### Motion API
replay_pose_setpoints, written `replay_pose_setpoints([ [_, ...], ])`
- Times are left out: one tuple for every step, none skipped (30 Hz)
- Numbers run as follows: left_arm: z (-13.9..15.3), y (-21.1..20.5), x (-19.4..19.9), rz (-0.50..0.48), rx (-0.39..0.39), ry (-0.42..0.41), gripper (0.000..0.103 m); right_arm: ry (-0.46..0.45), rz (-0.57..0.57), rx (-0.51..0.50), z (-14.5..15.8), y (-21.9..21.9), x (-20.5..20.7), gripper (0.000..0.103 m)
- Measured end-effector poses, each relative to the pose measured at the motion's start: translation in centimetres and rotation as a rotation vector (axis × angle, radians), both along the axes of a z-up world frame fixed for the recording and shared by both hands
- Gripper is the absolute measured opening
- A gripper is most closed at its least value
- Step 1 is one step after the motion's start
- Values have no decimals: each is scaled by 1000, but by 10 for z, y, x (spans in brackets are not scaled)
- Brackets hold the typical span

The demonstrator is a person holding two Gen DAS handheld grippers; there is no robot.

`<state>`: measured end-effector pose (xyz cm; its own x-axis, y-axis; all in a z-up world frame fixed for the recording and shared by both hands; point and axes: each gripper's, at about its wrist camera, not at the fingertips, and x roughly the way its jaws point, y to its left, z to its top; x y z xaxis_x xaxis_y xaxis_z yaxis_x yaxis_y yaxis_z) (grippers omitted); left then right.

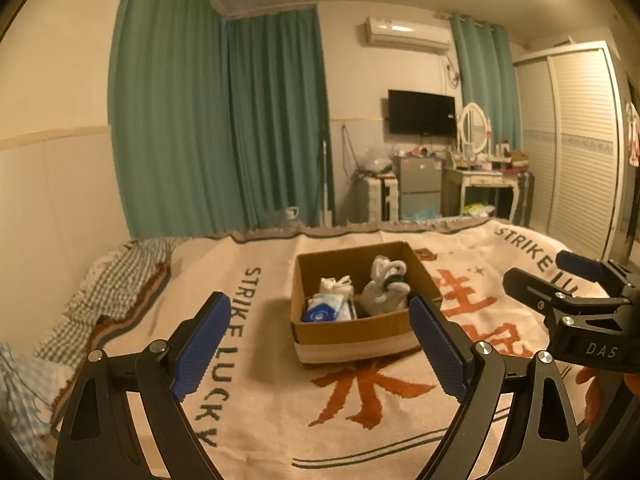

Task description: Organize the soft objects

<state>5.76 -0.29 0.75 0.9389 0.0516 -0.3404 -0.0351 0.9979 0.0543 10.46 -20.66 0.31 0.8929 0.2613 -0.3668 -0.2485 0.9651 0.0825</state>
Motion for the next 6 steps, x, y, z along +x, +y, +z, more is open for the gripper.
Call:
replay_pose_setpoints([
  [0,0,0,2,1,-1,92,0,-1,1,0,0,0,103],
  [0,0,0,2,4,-2,92,-1,-1,1,0,0,0,103],
  [0,-1,0,1,6,-3,92,0,-1,2,1,0,0,103],
  [0,-1,0,1,8,-4,92,0,-2,1,1,0,0,103],
  [0,-1,0,-2,9,-4,92,0,-5,1,1,0,0,103],
  [0,-1,0,-5,8,-2,92,0,-5,2,1,0,0,103],
])
